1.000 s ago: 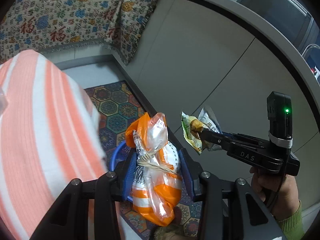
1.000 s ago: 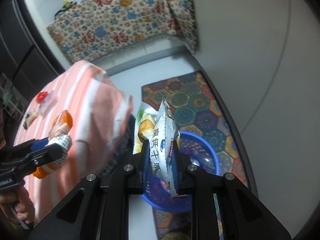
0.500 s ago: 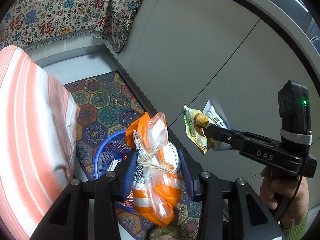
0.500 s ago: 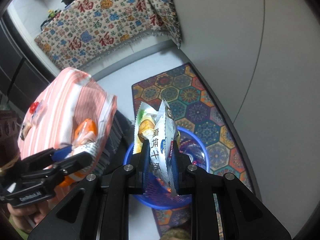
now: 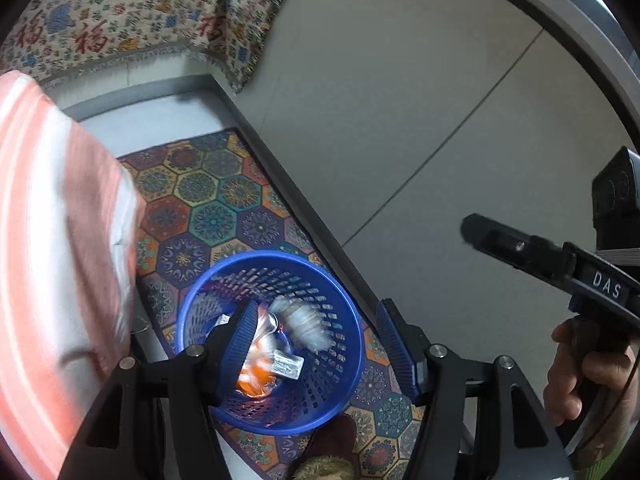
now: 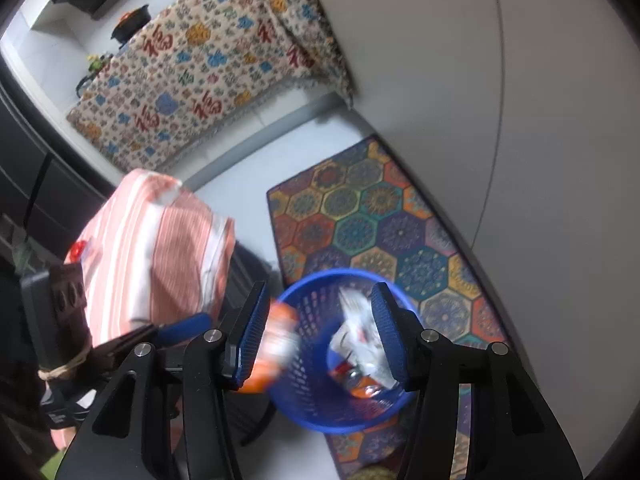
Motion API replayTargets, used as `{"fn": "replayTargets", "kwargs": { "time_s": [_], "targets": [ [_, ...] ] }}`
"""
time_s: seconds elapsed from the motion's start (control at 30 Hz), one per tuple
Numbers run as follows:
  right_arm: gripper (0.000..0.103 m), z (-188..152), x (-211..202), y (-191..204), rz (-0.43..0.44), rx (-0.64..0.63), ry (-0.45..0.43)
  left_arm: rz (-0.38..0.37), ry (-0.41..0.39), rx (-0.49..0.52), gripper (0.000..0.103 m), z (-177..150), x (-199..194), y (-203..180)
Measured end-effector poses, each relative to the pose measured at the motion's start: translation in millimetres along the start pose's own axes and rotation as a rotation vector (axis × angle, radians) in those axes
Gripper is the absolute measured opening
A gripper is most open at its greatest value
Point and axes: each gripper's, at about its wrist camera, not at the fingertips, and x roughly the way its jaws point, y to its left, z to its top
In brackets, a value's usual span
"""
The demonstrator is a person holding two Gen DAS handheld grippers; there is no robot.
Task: Collect trash
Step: 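Open both grippers over the blue basket to drop bottle and wrapper, then move both grippers back over the table toward the remaining trash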
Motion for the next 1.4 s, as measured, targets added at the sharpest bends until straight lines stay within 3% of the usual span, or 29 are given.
{"fn": "replayTargets", "kwargs": {
  "time_s": [0.3, 0.5, 0.67, 0.87, 1.1, 1.23, 1.4],
  "targets": [
    [0.085, 3.9, -16.7, 28.6, -0.109, -0.111, -0.103, 0.169, -0.183, 0.085, 0.063, -18.4, -96.7, -9.0],
    [0.092, -0.9, -16.3, 82.4, -0.148, -0.270, -0.161, 0.280, -0.208, 0.024, 0.065, -52.4, -157.8, 39.0],
    [0.098, -19.9, -4.6, 160.3, -0.038, -0.401, -0.172, 0.513, -0.218, -0.052, 0.067, -85.2, -197.1, 96.5],
    [0.098, -67.9, 28.1, 276.2, 0.146, -0.605, -0.069, 0.654, -0.206, -0.148, 0.067, -122.8, -248.3, 171.9],
    [0.098, -127.2, 71.7, 364.0, 0.215, -0.778, 0.033, 0.690, -0.196, -0.266, 0.067, -148.9, -290.0, 251.2],
    [0.098, -145.6, 87.7, 385.3, 0.208, -0.817, 0.059, 0.662, -0.198, -0.320, 0.067, -157.9, -304.5, 277.4],
    [0.098, -158.4, 105.8, 395.7, 0.179, -0.819, 0.096, 0.668, -0.193, -0.284, 0.068, -154.0, -311.5, 292.8]
  ]
}}
